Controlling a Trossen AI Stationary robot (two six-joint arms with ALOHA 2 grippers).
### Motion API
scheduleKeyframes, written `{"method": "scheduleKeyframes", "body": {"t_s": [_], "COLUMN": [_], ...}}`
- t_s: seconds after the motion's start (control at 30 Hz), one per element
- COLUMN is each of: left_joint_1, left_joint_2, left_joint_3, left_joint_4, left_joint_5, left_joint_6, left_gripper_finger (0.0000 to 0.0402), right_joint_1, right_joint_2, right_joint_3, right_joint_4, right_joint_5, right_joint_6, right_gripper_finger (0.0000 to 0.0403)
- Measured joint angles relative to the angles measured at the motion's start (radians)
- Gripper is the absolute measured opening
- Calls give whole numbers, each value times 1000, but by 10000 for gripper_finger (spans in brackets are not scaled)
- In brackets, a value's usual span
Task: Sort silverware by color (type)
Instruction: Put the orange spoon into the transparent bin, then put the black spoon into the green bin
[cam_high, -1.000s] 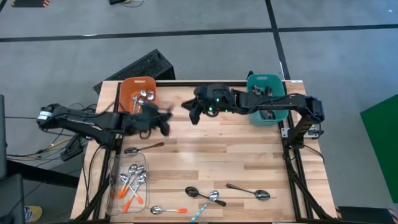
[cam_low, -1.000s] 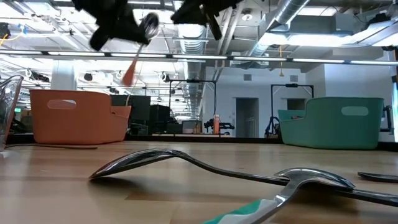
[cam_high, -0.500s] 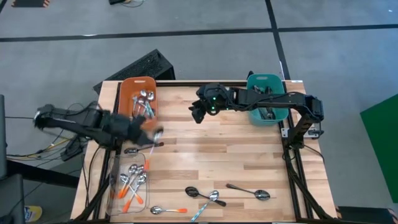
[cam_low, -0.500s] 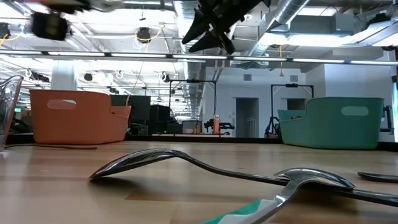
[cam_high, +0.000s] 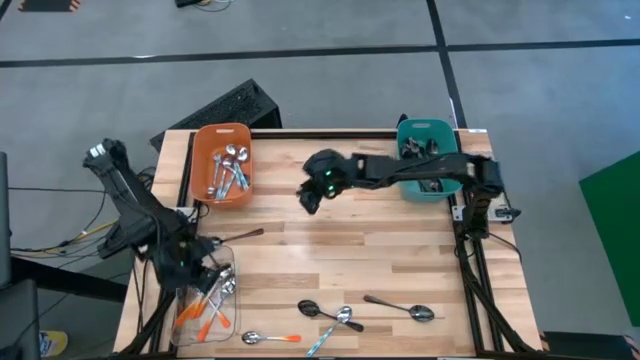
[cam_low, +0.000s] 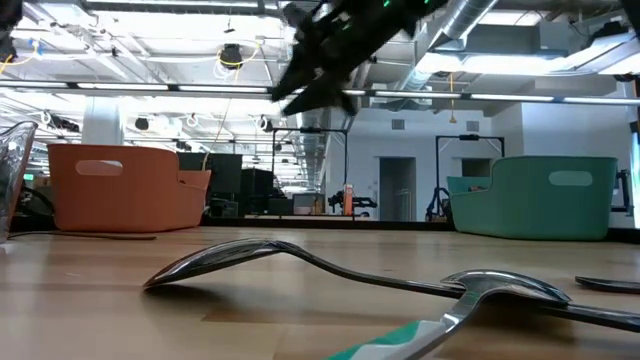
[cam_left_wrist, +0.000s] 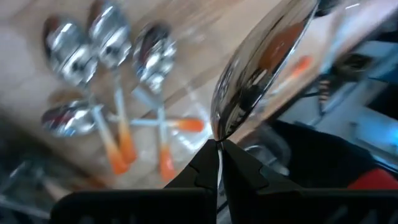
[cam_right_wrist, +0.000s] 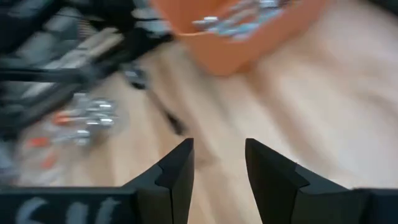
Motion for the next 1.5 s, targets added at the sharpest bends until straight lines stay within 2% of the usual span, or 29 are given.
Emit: {"method": "scheduleKeyframes", "body": {"t_s": [0.13,0.3,0.43,0.53,0.63,0.73,0.93,1.03,1.23,1.33,1.5], "left_joint_1": [-67,-107,-110,-105,-101,-65,117,255,545,670,803], "left_joint_2": [71,119,128,118,96,63,43,43,93,141,220], "left_joint_3": [0,0,0,7,56,130,303,320,313,313,313], "left_joint_4": [-4,3,42,77,65,33,-178,-198,-143,-126,-131], "left_joint_5": [20,23,23,-4,-84,-138,-238,-247,-79,-8,33], "left_joint_6": [-98,-159,-164,-161,-127,-71,197,369,725,852,1003], "left_gripper_finger": [13,53,95,118,126,124,104,94,87,87,87], "right_joint_1": [29,91,122,140,151,156,162,162,155,141,110], "right_joint_2": [93,223,304,335,334,286,152,89,-6,-32,-108], "right_joint_3": [2,40,139,213,267,277,279,277,260,171,-44], "right_joint_4": [146,316,312,257,181,102,-60,-181,-323,-303,-220], "right_joint_5": [-149,-196,-273,-272,-264,-314,-333,-332,-274,-275,-275], "right_joint_6": [1,0,0,0,12,19,-150,-243,-308,-307,-271], "right_gripper_finger": [167,167,167,166,166,166,166,166,166,166,166]}}
